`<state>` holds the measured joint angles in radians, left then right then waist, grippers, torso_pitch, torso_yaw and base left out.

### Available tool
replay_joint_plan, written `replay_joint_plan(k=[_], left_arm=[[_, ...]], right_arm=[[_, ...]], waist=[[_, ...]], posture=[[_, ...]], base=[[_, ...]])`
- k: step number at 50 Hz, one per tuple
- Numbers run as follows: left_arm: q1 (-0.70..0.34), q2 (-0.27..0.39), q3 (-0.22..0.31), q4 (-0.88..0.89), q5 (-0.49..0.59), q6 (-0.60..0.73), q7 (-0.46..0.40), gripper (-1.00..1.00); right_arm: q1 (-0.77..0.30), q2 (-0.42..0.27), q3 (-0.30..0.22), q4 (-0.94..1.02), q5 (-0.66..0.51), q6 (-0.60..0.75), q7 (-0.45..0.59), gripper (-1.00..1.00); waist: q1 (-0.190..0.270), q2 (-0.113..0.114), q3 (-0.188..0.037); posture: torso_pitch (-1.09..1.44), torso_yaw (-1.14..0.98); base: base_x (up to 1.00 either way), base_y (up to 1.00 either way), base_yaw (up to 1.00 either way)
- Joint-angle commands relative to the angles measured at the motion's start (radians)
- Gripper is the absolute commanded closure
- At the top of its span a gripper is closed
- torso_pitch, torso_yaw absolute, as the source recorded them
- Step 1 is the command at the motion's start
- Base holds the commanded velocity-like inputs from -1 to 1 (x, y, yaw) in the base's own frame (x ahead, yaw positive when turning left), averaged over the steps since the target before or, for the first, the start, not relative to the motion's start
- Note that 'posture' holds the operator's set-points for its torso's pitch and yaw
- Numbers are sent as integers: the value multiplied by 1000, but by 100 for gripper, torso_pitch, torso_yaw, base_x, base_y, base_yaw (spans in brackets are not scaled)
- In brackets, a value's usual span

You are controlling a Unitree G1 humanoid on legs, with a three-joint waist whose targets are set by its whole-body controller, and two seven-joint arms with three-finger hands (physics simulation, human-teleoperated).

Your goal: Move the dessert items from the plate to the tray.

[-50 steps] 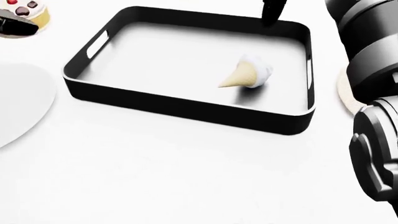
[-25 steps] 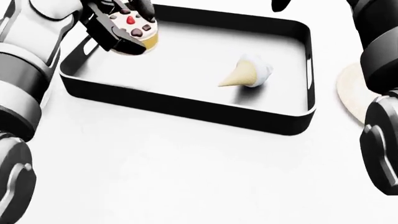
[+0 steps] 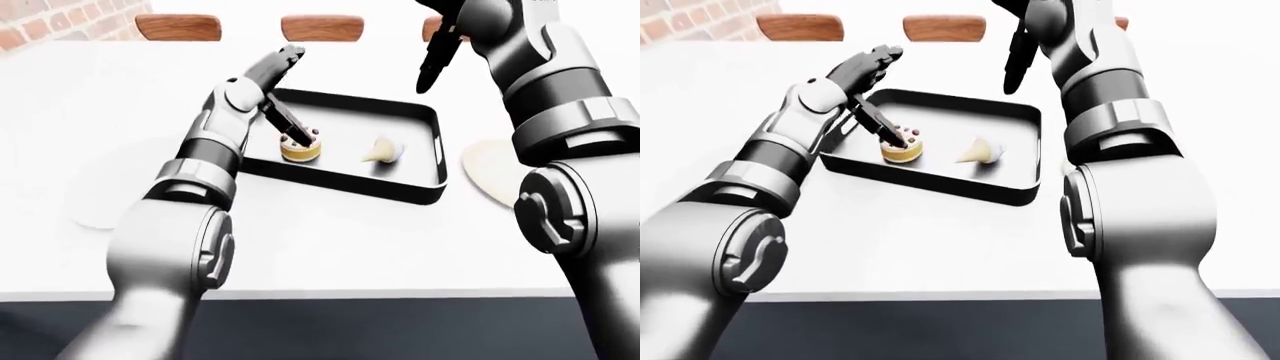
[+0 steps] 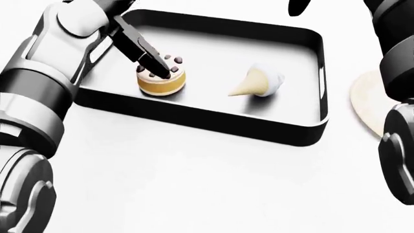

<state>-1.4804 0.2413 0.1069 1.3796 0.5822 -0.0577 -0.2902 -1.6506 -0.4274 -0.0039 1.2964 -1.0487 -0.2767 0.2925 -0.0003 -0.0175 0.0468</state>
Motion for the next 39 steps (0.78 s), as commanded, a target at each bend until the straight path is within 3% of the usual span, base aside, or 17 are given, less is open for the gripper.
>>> replay_joint_plan(k=[1,13,22,30,34,39], left_arm=[[-39,11,3,-34,-3,-18,9,-100],[-110,71,22,-55,-34,-24,15,-100],[-90,181,7,-124,-55,-31,14,-100],[-18,274,19,-273,-100,12,-1,-100],[78,326,34,-473,-121,103,-33,-100],[229,380,71,-787,-142,262,-100,-100]], right_arm=[[-41,-11,-8,-38,9,-2,-20,-100],[-24,-10,-11,-44,21,-1,-22,-100],[-31,-85,-36,-134,59,12,47,-100],[70,-173,-101,-439,135,132,214,-100],[213,-234,-157,-734,190,244,357,-100],[352,-324,-216,-976,258,347,464,-100]], waist=[[0,-1,-33],[-2,2,-30],[-1,9,-27],[-2,8,-21],[0,5,-17],[-1,6,-15]], posture=[[0,0],[0,0],[0,0],[0,0],[0,0],[0,0]], base=[[0,0,0],[0,0,0],[0,0,0],[0,0,0],[0,0,0],[0,0,0]])
